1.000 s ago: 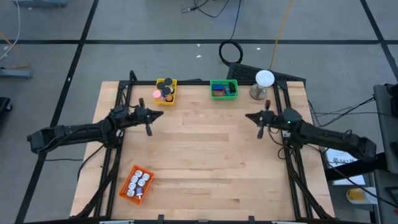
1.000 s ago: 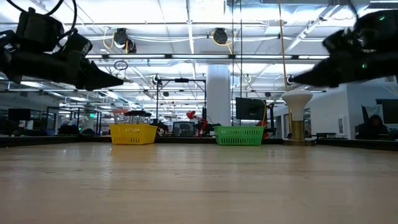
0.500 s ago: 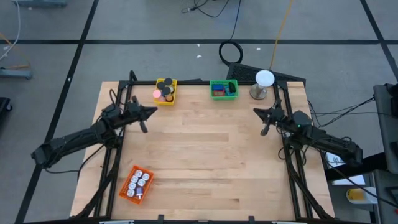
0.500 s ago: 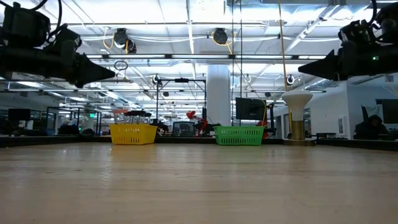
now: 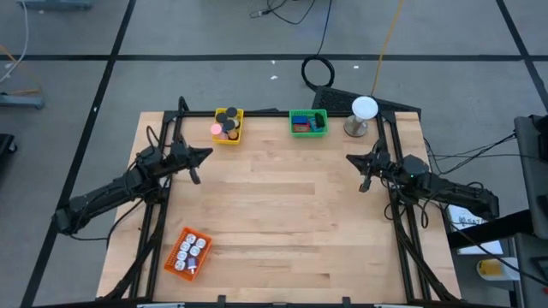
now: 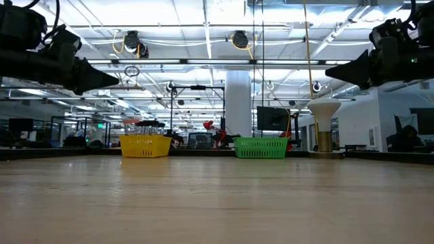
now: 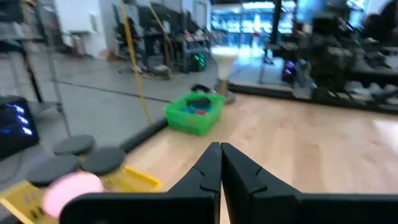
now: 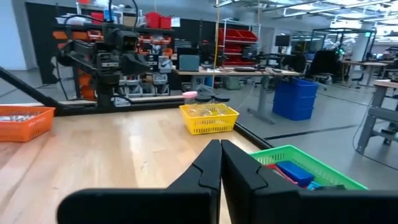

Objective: Pick & Place Office items
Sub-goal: Return to Home Position

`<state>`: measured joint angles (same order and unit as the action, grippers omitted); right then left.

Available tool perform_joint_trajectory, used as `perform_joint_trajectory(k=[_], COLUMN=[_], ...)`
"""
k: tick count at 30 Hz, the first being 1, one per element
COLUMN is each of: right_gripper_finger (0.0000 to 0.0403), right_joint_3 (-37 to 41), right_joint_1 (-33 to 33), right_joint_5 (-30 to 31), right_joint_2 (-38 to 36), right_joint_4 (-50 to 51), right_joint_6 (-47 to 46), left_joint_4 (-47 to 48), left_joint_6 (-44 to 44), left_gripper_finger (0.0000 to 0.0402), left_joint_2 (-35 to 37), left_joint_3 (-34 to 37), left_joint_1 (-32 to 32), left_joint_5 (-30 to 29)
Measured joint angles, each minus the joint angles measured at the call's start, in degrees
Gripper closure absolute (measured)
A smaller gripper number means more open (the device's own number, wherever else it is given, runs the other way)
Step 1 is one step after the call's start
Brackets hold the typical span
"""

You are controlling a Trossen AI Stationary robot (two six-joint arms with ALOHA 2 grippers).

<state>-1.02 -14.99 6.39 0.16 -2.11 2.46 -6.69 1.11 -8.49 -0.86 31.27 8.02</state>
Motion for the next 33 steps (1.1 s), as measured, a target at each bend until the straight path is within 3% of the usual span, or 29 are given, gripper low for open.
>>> perform_joint_trajectory(k=[3,7,13,18,33], right_gripper_finger=[0.0403,0.0403,0.0403,0.0403,0.0403], right_joint_3=[0.01,0.02,0.02,0.02,0.04], right_joint_1=[0.81,1.04,0.99,0.97,0.97], right_joint_5=[1.19,1.24,1.29,2.69,2.53], right_joint_2=[0.0,0.02,0.58,1.46,1.53], right_joint_4=[-0.03,0.02,0.07,0.0,-0.52], right_joint_6=[-0.45,-2.19,-3.45,-1.53,-1.38], left_joint_4=[4.73,5.66,5.77,5.72,5.64], left_joint_6=[-0.22,-1.03,-3.2,-7.67,-7.42], left_gripper_finger=[0.0397,0.0391,0.0398,0.0377,0.036], left_joint_2=[3.29,5.21,3.23,1.85,1.64], left_joint_3=[0.0,-0.08,-0.07,-0.07,-0.04], left_joint_1=[-1.07,-2.27,-2.69,-2.69,-2.69], left_joint_5=[0.22,-4.57,-5.46,-5.54,-5.56])
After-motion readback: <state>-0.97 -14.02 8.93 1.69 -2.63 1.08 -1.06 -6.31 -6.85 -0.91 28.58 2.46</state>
